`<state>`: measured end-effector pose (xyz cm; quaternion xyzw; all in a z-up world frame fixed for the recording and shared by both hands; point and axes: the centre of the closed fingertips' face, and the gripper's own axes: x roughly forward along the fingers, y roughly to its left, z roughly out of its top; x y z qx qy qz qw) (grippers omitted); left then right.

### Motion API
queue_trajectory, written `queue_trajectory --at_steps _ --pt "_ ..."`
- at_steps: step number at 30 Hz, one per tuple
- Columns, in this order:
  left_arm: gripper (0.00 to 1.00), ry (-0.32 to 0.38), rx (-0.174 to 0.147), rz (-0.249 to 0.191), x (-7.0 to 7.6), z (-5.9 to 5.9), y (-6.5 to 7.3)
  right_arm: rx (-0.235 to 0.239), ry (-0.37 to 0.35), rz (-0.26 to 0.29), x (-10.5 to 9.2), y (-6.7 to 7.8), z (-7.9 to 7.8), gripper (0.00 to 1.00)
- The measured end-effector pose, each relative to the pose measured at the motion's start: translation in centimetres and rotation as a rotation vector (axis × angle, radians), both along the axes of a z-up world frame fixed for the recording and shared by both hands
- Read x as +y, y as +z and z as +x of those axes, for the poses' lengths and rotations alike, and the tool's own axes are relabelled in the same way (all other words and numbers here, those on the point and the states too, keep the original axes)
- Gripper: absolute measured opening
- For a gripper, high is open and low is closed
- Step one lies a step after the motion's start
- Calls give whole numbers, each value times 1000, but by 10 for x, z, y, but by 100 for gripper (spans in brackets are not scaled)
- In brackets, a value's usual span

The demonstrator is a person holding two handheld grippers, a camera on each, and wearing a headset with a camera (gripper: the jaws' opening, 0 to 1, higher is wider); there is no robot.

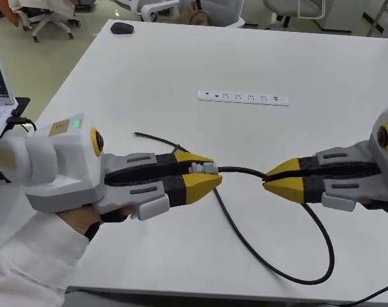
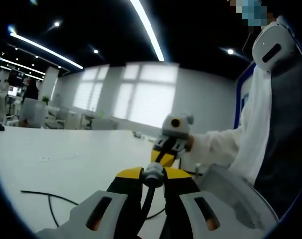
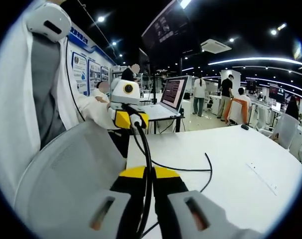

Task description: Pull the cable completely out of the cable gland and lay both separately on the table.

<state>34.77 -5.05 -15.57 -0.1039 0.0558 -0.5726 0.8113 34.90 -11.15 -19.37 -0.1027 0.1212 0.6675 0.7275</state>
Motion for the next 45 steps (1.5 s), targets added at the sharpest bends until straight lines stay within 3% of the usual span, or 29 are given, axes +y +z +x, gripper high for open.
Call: queue_trajectory --at_steps 11,22,32,38,45 --pt "17 2 13 5 1 0 -2 60 -75 -12 -21 -21 6 3" --pt "17 -10 18 27 -2 -2 -6 75 -89 -31 -23 -25 3 4" --pt "17 -8 14 21 -2 -2 -5 8 -71 -39 -16 -3 2 15" --pt "17 -10 13 30 -3 -2 -6 -48 2 6 7 26 -4 17" --pt "17 -5 11 30 -2 -2 -6 -93 94 -7 39 33 -12 16"
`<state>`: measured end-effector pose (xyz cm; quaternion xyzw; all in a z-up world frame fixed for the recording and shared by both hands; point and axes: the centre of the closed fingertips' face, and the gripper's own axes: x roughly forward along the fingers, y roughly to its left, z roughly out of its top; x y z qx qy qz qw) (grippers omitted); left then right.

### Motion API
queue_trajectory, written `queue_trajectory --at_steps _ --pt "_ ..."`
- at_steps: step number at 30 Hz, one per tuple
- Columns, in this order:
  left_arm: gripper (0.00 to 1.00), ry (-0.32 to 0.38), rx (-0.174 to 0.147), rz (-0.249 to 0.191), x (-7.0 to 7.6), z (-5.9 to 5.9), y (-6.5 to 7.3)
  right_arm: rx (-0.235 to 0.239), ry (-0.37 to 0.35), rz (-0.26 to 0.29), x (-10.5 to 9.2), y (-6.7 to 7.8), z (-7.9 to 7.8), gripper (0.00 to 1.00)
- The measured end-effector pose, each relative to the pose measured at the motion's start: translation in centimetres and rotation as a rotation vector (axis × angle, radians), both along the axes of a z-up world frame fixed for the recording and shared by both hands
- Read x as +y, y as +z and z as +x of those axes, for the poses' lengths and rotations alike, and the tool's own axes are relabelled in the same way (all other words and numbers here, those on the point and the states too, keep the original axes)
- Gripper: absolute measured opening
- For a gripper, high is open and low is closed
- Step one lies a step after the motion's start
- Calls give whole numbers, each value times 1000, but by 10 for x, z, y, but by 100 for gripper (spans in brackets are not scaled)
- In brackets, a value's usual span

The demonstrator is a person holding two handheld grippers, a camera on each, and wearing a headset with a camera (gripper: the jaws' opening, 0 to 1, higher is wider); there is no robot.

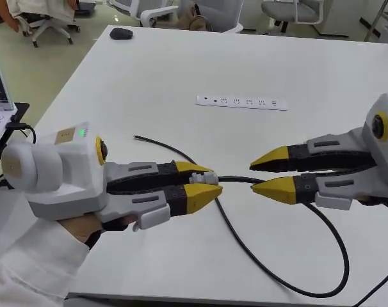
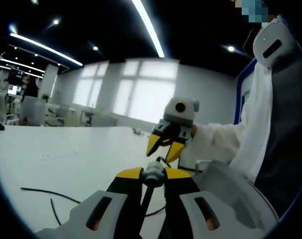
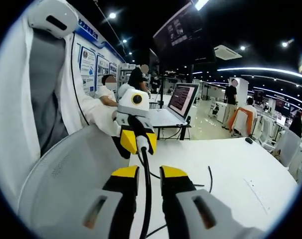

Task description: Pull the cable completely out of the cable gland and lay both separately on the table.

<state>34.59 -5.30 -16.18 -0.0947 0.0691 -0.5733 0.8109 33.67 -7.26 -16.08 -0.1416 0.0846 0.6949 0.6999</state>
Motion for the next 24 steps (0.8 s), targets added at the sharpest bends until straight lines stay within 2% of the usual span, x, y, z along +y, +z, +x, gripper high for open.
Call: queue_trajectory --at_steps 8,13,24 --pt "17 2 -2 -2 1 1 1 -4 33 20 20 0 2 11" --pt "17 8 -3 -7 2 2 2 13 53 24 21 0 -1 5" --pt "17 6 -1 -7 1 2 1 15 62 32 20 -1 -2 4"
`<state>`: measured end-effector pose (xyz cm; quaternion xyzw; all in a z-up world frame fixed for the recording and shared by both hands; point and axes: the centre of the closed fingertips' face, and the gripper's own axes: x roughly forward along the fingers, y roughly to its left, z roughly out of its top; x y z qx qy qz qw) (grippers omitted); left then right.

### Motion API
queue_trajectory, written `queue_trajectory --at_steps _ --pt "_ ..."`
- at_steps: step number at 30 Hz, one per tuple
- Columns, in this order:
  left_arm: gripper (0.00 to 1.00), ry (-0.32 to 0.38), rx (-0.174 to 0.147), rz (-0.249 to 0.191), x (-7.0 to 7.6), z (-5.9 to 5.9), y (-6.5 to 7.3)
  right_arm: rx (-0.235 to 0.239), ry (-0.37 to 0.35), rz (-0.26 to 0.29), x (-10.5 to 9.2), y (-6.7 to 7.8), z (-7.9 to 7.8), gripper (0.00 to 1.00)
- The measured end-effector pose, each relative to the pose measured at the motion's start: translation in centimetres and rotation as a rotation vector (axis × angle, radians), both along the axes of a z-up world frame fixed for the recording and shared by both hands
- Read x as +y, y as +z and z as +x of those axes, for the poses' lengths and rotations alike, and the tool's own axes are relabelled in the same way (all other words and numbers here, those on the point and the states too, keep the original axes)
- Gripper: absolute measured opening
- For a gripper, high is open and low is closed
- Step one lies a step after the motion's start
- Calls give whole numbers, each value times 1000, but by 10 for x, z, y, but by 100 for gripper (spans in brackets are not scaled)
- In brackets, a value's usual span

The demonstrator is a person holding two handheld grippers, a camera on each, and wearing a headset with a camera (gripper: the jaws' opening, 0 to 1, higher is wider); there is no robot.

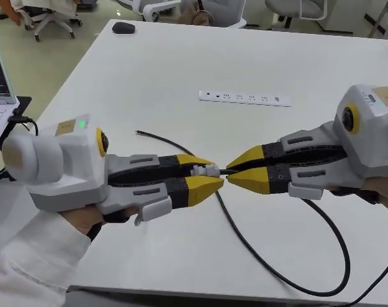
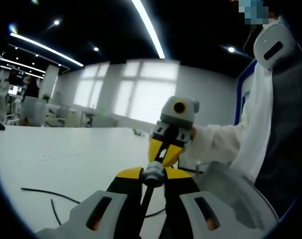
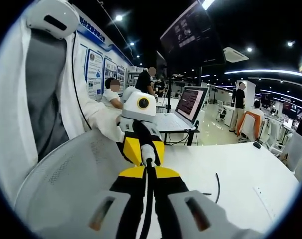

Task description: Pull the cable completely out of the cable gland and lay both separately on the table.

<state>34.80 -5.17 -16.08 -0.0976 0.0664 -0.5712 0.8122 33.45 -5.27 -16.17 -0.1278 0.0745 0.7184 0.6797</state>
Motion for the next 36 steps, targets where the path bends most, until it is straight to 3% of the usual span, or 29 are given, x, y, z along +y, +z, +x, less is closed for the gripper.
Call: queue_trajectory --at_steps 13,24,36 --pt "17 12 -1 -2 2 2 1 10 -19 11 -7 -1 4 3" --pt "17 33 -1 -10 7 6 2 26 -77 -11 -31 -11 12 3" --pt "17 39 4 0 6 7 0 79 -157 -39 -60 -35 24 3"
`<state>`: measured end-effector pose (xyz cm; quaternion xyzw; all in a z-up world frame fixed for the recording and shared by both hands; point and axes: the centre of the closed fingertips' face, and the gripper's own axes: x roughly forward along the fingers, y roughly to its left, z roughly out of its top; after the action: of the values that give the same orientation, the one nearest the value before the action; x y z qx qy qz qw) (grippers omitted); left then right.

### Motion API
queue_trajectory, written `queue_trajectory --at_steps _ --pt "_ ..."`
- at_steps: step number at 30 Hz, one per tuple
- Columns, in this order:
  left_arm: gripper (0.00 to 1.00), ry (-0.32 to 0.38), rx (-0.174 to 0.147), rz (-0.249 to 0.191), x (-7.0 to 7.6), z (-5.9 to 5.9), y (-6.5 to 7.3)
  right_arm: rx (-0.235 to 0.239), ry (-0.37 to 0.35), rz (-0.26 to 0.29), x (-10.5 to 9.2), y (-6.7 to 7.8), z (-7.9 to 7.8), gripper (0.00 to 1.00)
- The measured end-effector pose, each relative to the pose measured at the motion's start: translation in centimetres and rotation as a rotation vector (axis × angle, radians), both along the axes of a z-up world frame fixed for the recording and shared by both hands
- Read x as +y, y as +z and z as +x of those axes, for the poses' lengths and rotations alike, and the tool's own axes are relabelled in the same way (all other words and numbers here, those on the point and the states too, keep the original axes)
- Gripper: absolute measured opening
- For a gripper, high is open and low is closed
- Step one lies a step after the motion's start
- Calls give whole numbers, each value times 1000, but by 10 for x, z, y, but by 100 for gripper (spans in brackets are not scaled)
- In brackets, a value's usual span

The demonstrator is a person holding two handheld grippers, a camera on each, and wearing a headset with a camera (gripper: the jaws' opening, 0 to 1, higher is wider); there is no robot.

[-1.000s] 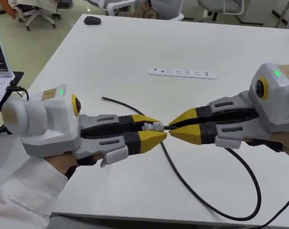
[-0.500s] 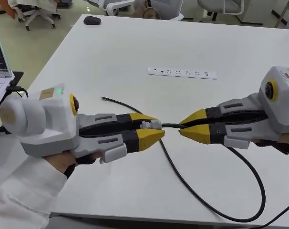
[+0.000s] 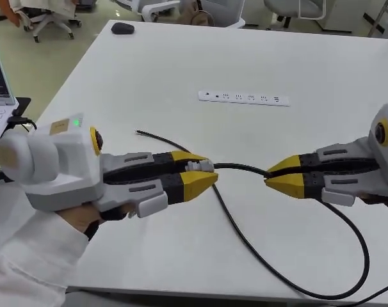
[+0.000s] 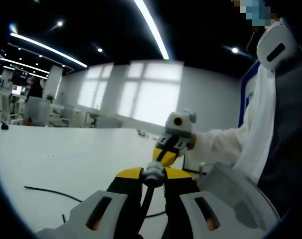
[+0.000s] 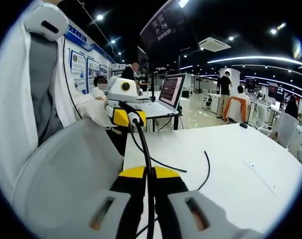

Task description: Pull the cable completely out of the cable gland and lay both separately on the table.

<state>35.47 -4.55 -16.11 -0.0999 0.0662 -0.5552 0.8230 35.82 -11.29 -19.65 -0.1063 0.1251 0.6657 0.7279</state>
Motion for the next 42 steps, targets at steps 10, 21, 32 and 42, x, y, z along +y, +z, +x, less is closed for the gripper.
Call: queue_trajectory --at_steps 10,21,32,42 --pt "17 5 3 -3 1 1 0 31 -50 -16 -17 -14 4 4" --pt "17 -19 45 -36 -2 -4 -1 36 -54 -20 -17 -15 1 4" --pt "17 6 -4 -2 -1 -2 0 11 -59 -12 -17 -2 -2 7" --pt "17 -9 -25 52 -5 -5 -8 -76 63 20 23 31 -17 17"
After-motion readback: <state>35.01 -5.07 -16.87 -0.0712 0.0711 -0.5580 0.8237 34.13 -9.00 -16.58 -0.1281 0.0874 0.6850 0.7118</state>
